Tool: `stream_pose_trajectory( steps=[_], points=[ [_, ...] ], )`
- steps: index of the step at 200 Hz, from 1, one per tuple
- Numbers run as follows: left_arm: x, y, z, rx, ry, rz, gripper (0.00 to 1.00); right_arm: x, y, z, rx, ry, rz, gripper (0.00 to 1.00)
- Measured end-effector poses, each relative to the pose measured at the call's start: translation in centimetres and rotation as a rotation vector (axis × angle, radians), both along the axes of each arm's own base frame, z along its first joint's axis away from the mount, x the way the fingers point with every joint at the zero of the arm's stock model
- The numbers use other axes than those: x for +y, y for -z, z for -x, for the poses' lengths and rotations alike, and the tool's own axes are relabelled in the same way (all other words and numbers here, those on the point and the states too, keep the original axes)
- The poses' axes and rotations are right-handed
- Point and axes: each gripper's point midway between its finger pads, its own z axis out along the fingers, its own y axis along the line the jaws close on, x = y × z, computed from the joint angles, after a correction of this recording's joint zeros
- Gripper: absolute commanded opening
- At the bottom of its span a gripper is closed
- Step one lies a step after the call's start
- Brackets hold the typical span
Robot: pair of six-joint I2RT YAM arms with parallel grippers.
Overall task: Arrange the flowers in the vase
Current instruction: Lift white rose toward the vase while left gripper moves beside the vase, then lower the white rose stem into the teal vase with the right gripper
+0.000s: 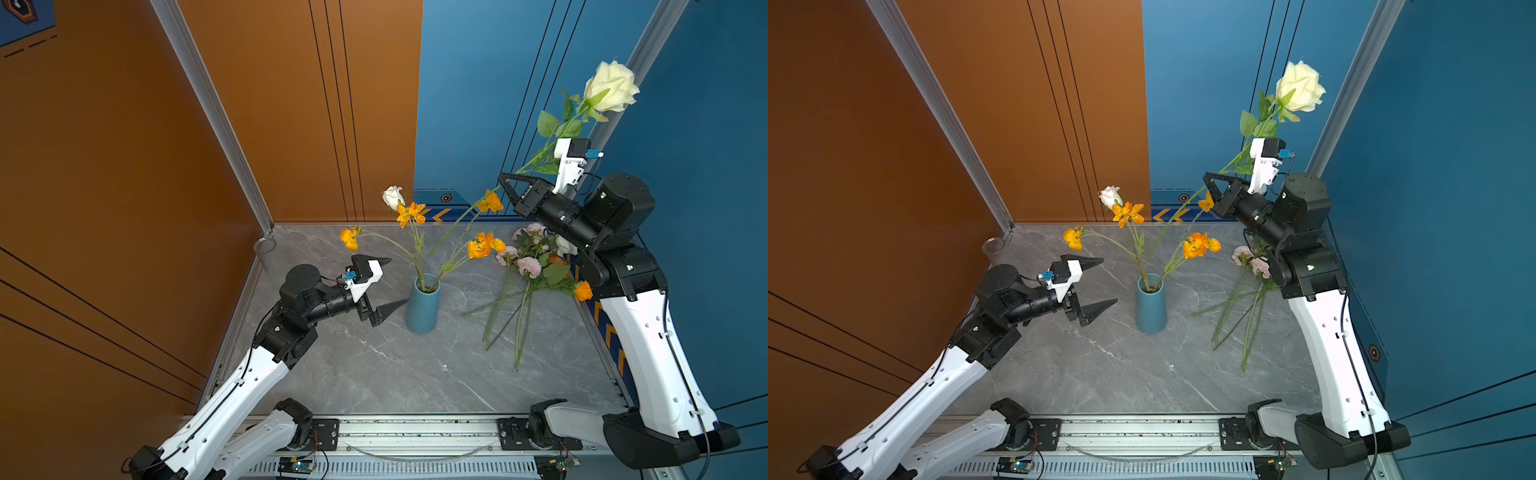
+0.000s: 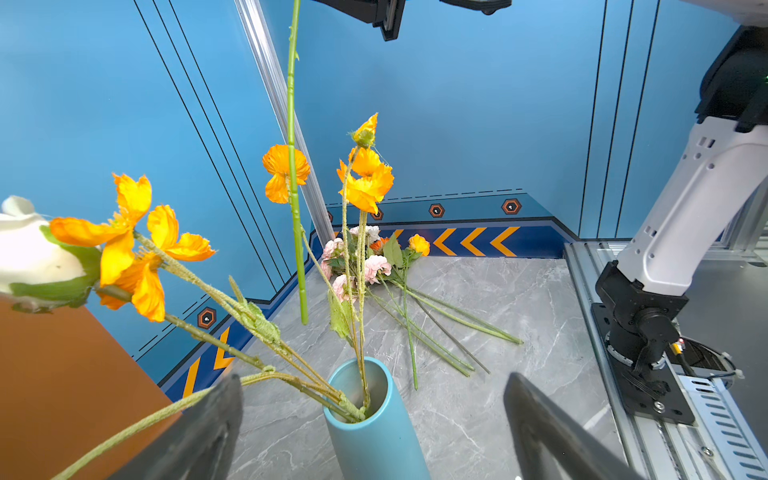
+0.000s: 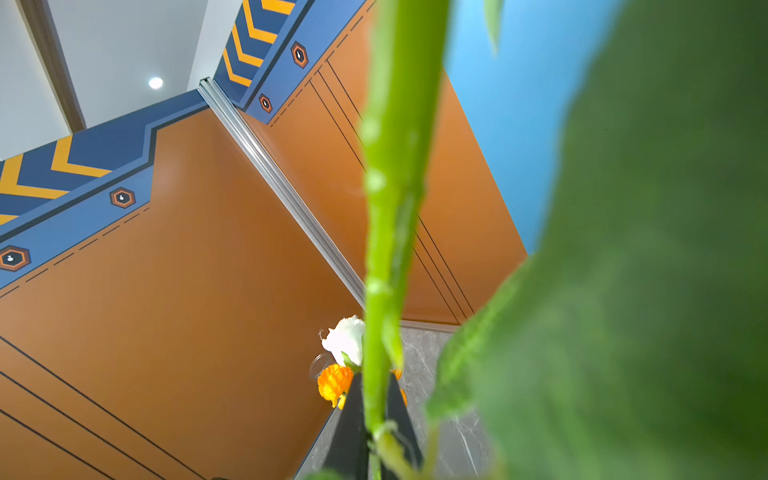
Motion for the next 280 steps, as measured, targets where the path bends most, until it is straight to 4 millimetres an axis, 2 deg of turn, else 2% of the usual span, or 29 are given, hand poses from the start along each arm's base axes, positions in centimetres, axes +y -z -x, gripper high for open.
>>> stream_pose_trajectory(
  steps=[19, 77, 141, 205, 280],
  points=[
    [0.0, 0.0, 0.0, 0.0, -0.001, 0.0, 0.98, 0.8, 0.5, 0.0, 0.019, -0.028, 0.024, 0.0],
    [0.1, 0.0, -0.1, 0.0, -0.004, 0.0, 0.98, 3.5, 3.9, -0.8, 0.105, -0.095, 0.089, 0.0],
    [0.1, 0.0, -0.1, 0.0, -0.004, 0.0, 0.98, 5.6, 5.6, -0.6, 0.106, -0.138, 0.167, 0.0],
    [0.0, 0.2, -0.3, 0.006, -0.004, -0.003, 0.98, 8.7, 10.9, -1.3, 0.152, -0.164, 0.302, 0.0],
    [-0.2, 0.6, -0.6, 0.018, -0.004, -0.01, 0.98, 11.7, 17.4, -0.5, 0.189, -0.187, 0.451, 0.0]
  ],
)
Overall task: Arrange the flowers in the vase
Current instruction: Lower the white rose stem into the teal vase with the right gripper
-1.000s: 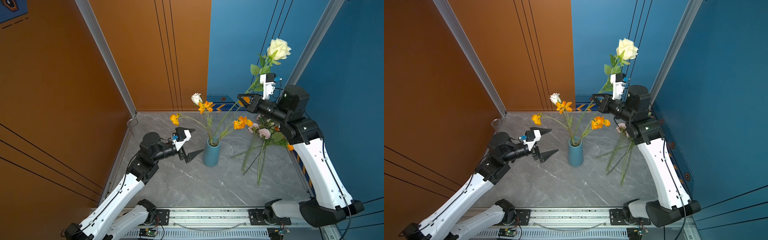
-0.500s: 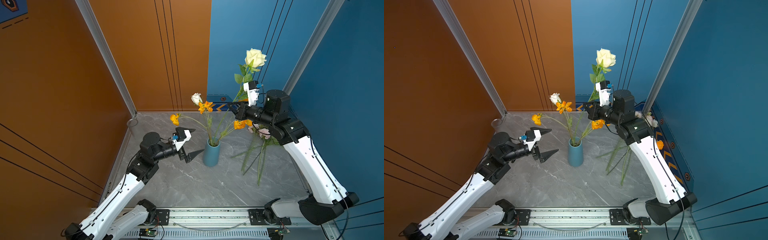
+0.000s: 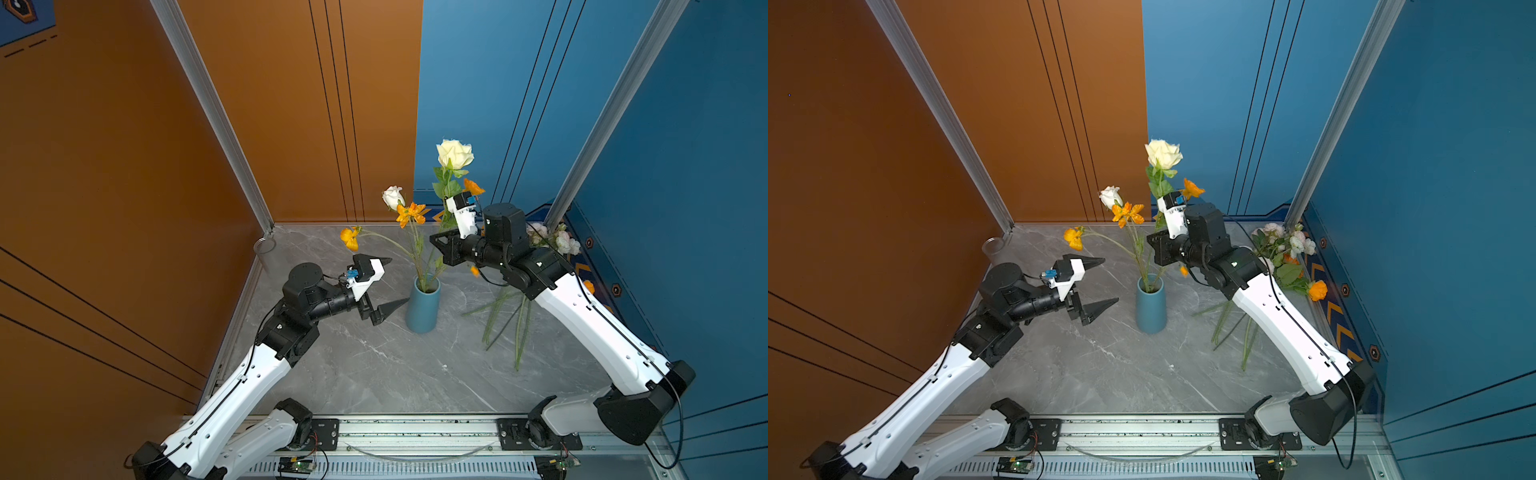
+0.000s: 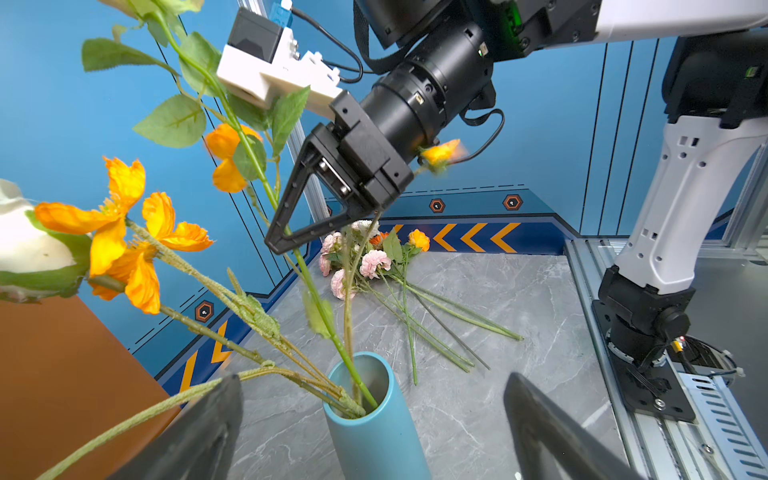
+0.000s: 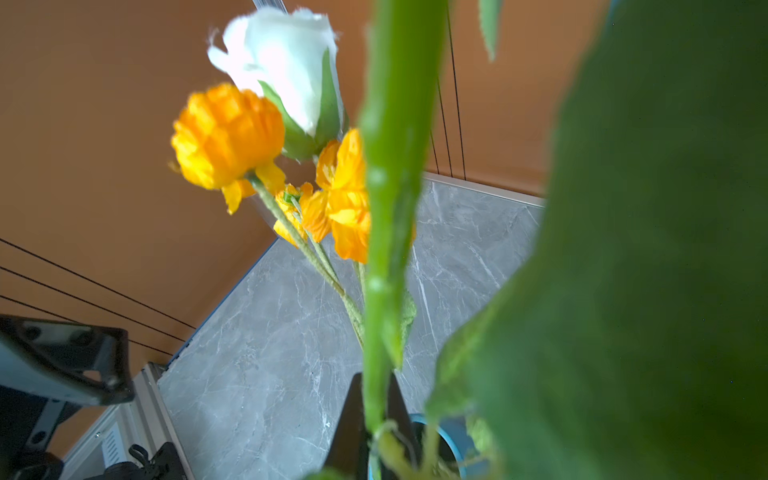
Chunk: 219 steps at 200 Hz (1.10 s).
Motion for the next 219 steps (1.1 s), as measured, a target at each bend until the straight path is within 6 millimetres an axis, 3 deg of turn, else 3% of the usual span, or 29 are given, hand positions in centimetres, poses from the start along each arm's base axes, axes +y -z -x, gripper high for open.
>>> stream_pose_trajectory(
  steps=[48, 73, 99, 178, 219],
  points=[
    [-0.1, 0.3, -0.2, 0.008, 0.0, -0.005, 0.98, 1.0, 2.0, 0.2, -0.036, 0.01, 0.064, 0.0],
    [-0.1, 0.3, -0.2, 0.009, 0.0, -0.005, 0.98, 1.0, 3.9, 0.4, -0.037, 0.027, 0.102, 0.0],
    [-0.1, 0.3, -0.2, 0.009, 0.0, -0.005, 0.98, 0.8, 4.6, 0.2, -0.041, 0.045, 0.12, 0.0],
    [-0.1, 0.3, -0.2, 0.009, 0.0, -0.005, 0.98, 0.5, 3.9, -0.6, -0.085, 0.08, 0.123, 0.28],
    [-0.1, 0.3, -0.2, 0.009, 0.0, -0.005, 0.98, 0.4, 3.7, -0.7, -0.1, 0.081, 0.134, 0.38]
  ],
)
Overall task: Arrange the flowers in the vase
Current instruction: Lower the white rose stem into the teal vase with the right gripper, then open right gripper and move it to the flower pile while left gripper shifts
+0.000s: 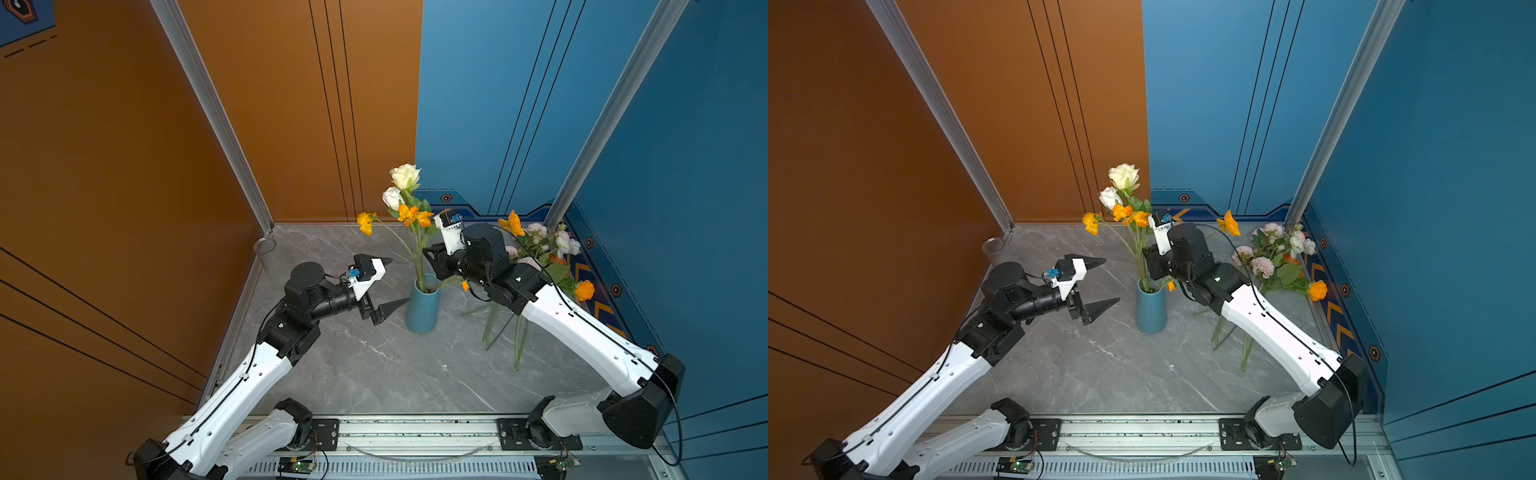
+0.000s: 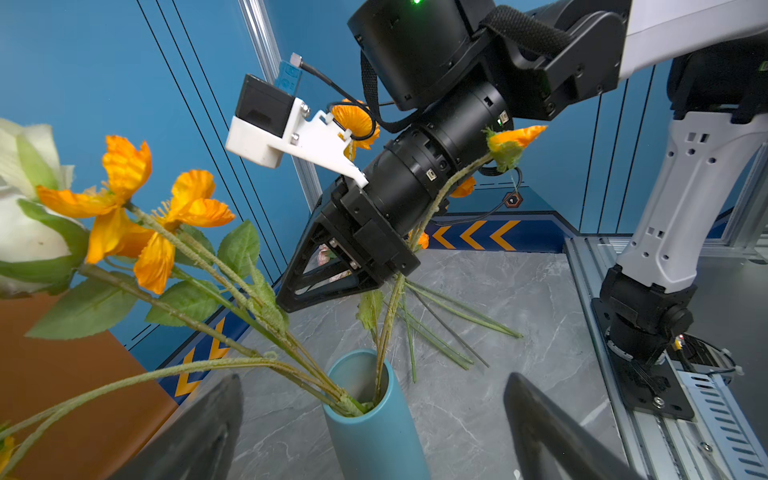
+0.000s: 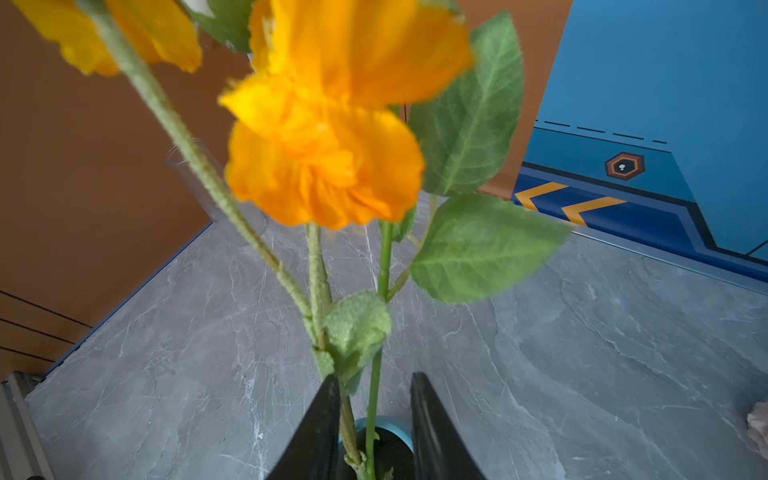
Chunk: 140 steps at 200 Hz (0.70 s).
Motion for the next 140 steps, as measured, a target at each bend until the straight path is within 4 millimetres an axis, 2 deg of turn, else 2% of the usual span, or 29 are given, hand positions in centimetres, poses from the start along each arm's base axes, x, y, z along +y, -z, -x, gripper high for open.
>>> stream_pose_trajectory(
  steps=[30, 51, 107, 123, 140],
  points=[
    [0.0, 0.0, 0.0, 0.001, 0.001, -0.001, 0.98, -0.4, -0.4, -0.1, -0.025, 0.01, 0.02, 0.51],
    [-0.1, 0.1, -0.1, 0.004, 0.001, -0.002, 0.98, -0.9, -1.8, 0.4, -0.06, 0.01, 0.016, 0.63],
    [-0.1, 0.2, -0.1, 0.006, 0.004, -0.003, 0.98, -3.5, -10.2, 2.8, -0.236, 0.03, -0.071, 0.87],
    [-0.1, 0.2, -0.1, 0.006, 0.004, -0.003, 0.98, -4.6, -11.9, 3.5, -0.277, 0.057, -0.086, 0.96],
    [-0.1, 0.2, -0.1, 0.006, 0.005, -0.003, 0.98, -6.7, -13.2, 3.7, -0.316, 0.135, -0.086, 1.0]
  ],
)
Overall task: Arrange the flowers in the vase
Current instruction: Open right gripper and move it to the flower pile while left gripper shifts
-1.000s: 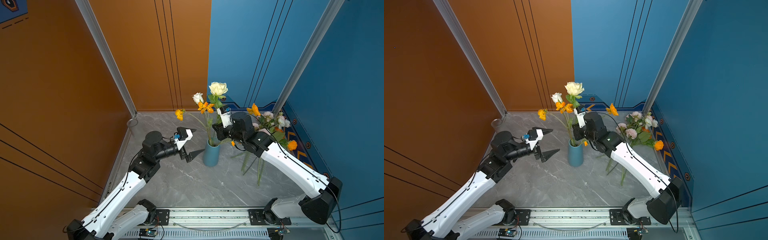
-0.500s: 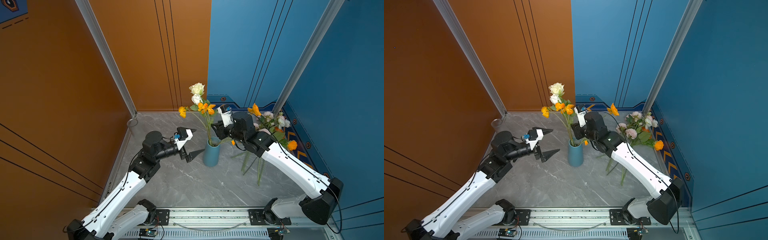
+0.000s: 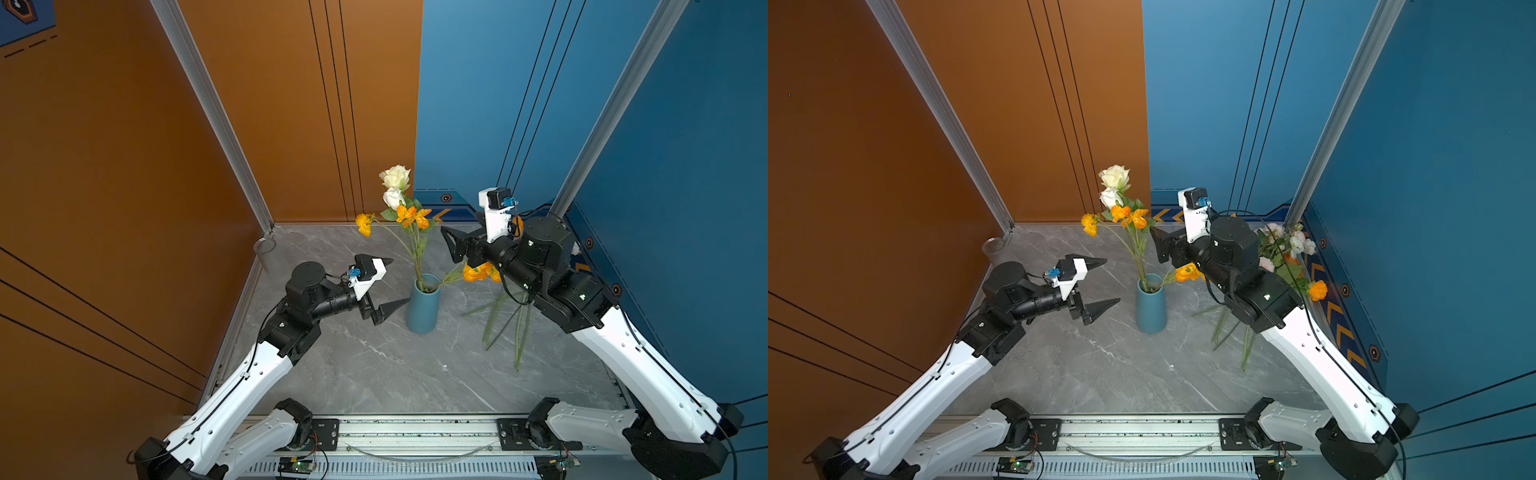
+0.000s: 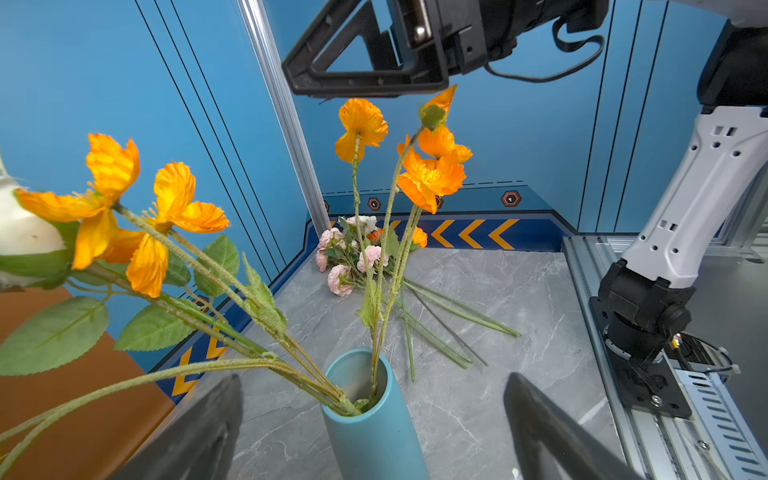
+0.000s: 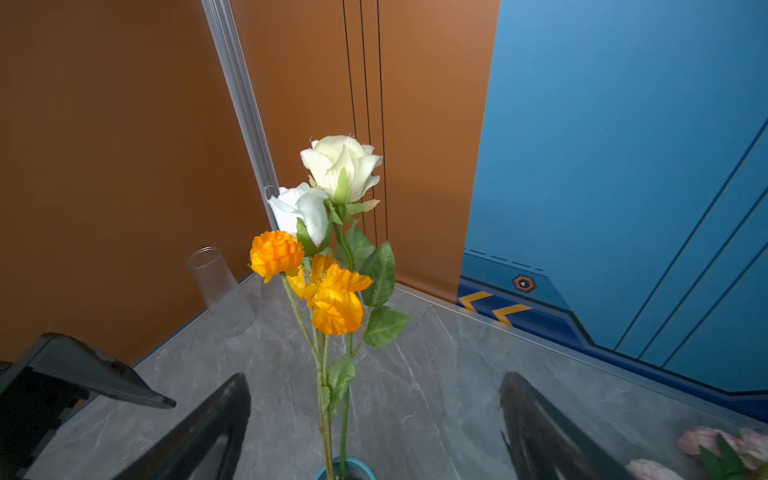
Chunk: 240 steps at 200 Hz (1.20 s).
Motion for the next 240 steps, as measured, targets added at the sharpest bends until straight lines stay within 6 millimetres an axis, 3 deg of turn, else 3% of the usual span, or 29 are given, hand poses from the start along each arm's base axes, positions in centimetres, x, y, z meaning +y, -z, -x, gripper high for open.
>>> stream_pose_trajectory(
  steps=[18, 44, 56, 68, 90, 115, 144, 172, 240],
  points=[
    [-0.3, 0.1, 0.3, 0.002, 0.014, -0.001, 0.98, -4.2, -0.5, -0.6, 0.003, 0.161, -0.012, 1.0],
    [-1.5, 0.7, 0.7, 0.021, 0.037, -0.011, 0.98, -14.5, 1.9, -2.5, 0.101, 0.484, -0.094, 0.99],
    [-2.1, 1.2, 1.0, 0.036, 0.046, -0.026, 0.98, -19.8, 5.0, -2.6, 0.177, 0.633, -0.156, 0.97],
    [-2.6, 1.9, 1.4, 0.05, 0.057, -0.05, 0.98, -23.6, 8.9, -2.4, 0.272, 0.737, -0.228, 0.93],
    [-3.7, 2.8, 2.8, 0.03, 0.089, -0.106, 0.98, -27.3, 16.5, -2.0, 0.454, 0.822, -0.391, 0.83],
    [-5.3, 4.4, 5.0, -0.031, 0.123, -0.21, 0.98, -28.8, 23.7, -1.6, 0.616, 0.855, -0.599, 0.84],
    [-6.6, 7.5, 6.9, -0.093, 0.162, -0.36, 0.98, -28.4, 28.9, -2.4, 0.705, 0.819, -0.794, 0.79],
    [-7.2, 9.4, 7.5, -0.108, 0.183, -0.437, 0.98, -28.1, 33.8, -3.9, 0.799, 0.792, -0.947, 0.75],
    [-8.3, 11.3, 8.7, -0.125, 0.223, -0.51, 0.98, -29.2, 36.9, -7.2, 0.814, 0.78, -1.028, 0.59]
  ],
)
